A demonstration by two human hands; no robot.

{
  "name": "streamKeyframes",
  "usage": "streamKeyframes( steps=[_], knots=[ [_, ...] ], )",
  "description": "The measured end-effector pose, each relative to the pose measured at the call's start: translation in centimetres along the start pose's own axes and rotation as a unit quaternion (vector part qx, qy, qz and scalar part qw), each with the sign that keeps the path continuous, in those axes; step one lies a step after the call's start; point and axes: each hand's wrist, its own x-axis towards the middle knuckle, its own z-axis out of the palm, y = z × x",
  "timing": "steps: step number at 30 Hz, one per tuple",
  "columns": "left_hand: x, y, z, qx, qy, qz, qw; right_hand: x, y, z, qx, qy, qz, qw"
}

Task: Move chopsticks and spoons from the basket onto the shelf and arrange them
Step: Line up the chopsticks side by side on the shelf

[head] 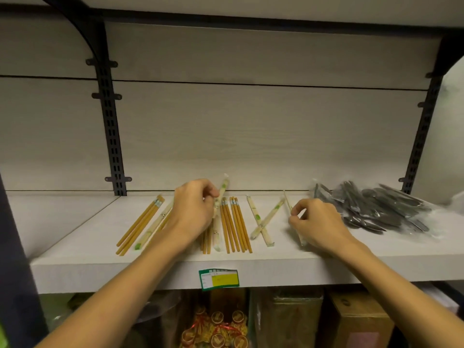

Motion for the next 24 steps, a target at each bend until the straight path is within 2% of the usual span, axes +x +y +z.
streamKeyframes(
  steps=[6, 9, 14, 18, 21, 24],
  knots=[
    [-1.8, 4.1, 5.3, -0.091, -0.074, -0.03, 0.993, 0.1, 0.3, 0.1, 0.015, -0.017, -0.038, 0.999],
    [-1.9, 4.2, 5.1, -0.107, -0.076, -0.034, 0.991, 0.1, 0.5, -0.2, 0.016, -0.03, -0.055, 0.998],
    [-1.7, 1.1, 1.2, 0.031, -0.05, 0.006, 0.998, 0.1, -1.5, 0.3, 0.036, -0.01, -0.121, 0.992],
    [-1.9, -3.2, -2.8, 0.156, -0.048, 0.0, 0.987, 0.0, -4.7, 1.9, 0.054, -0.042, -0.167, 0.984],
    [-2.3, -5.5, -5.3, 0.193, -0.058, -0.026, 0.979, 0.1, -6.8, 3.2, 0.05, -0.061, -0.185, 0.98],
    [-2.7, -7.1, -7.0, 0.191, -0.113, -0.044, 0.974, 0.3, -8.9, 4.5, 0.034, -0.068, -0.185, 0.98]
  ],
)
